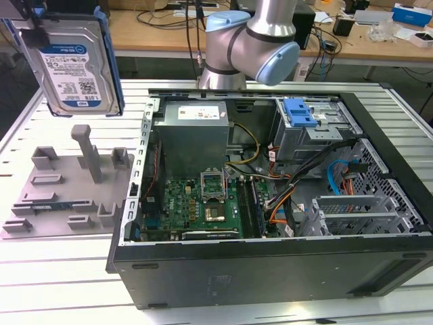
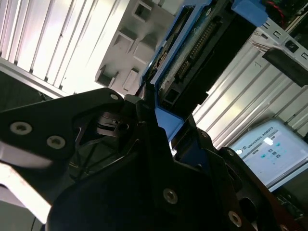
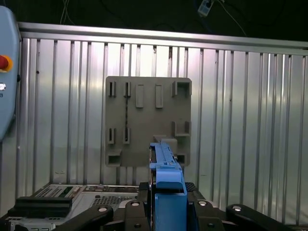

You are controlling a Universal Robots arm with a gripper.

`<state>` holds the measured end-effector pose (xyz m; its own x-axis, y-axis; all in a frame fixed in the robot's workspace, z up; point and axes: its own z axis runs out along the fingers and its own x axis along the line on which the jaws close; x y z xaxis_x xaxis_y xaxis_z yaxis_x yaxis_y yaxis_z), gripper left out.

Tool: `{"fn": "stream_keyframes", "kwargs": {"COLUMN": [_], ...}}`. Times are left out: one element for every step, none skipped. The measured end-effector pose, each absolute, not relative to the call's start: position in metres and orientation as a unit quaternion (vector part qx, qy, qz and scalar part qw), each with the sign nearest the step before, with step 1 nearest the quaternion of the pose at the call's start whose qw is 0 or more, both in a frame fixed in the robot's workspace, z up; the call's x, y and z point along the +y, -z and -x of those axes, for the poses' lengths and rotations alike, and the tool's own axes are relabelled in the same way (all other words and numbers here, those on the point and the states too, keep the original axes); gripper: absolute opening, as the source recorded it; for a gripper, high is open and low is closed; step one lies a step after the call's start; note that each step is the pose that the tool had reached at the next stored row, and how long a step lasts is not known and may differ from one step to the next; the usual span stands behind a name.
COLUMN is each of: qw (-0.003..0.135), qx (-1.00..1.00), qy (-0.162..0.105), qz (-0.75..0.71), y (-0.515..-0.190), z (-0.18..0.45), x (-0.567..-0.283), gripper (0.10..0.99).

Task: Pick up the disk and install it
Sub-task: 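Pick up the disk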

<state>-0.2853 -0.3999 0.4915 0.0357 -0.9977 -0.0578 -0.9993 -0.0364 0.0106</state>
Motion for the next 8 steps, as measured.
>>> {"fn": "stream_keyframes", "kwargs": {"qw": [0.016, 0.016, 0.016, 0.016, 0.016, 0.016, 0.016, 0.016], "qx": [0.694, 0.694, 0.694, 0.694, 0.694, 0.694, 0.694, 0.694], "qy": [-0.024, -0.025, -0.025, -0.025, -0.025, -0.025, -0.025, -0.025], "qz": [0.719, 0.719, 0.719, 0.719, 0.719, 0.719, 0.719, 0.719], "y": [-0.491, -0.492, -0.492, -0.491, -0.491, -0.491, -0.491, -0.492], "z": [0.283, 0.28, 0.278, 0.275, 0.272, 0.269, 0.266, 0.261], "x": [-0.401, -0.403, -0.404, -0.406, -0.407, -0.409, -0.41, -0.412], "gripper": [0.369, 0.369, 0.369, 0.369, 0.369, 0.369, 0.369, 0.369]}}
